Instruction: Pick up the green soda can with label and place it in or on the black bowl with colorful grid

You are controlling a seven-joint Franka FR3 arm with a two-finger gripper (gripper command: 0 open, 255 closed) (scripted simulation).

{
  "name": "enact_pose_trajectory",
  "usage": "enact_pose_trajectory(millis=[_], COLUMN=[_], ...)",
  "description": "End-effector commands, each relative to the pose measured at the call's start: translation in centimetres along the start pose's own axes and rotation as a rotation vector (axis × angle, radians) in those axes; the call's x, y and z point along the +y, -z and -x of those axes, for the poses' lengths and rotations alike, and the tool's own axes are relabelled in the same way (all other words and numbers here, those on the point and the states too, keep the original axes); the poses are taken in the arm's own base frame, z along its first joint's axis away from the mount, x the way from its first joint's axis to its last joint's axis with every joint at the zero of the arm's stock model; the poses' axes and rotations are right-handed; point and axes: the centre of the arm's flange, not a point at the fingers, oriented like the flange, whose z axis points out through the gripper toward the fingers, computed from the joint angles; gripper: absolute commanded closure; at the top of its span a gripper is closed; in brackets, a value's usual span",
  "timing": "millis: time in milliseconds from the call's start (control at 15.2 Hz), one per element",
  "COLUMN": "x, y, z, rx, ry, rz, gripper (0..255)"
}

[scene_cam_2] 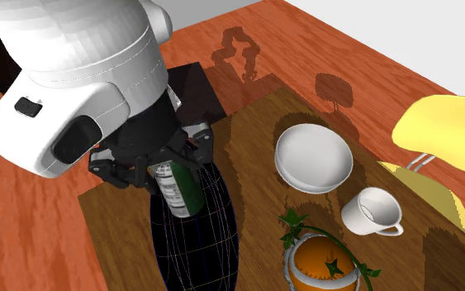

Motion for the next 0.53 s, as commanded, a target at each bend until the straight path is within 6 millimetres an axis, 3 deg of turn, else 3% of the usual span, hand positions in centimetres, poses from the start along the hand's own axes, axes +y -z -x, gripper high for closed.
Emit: enact_pose_trajectory(millis=[0, 462], x=[0.1, 0.3], y=[-0.9, -4.6], z=[0.1, 0.4], rx=[0.001, 0.001], ry=[0.0, 0.0], rz=[0.0, 0.0], gripper=[255, 255])
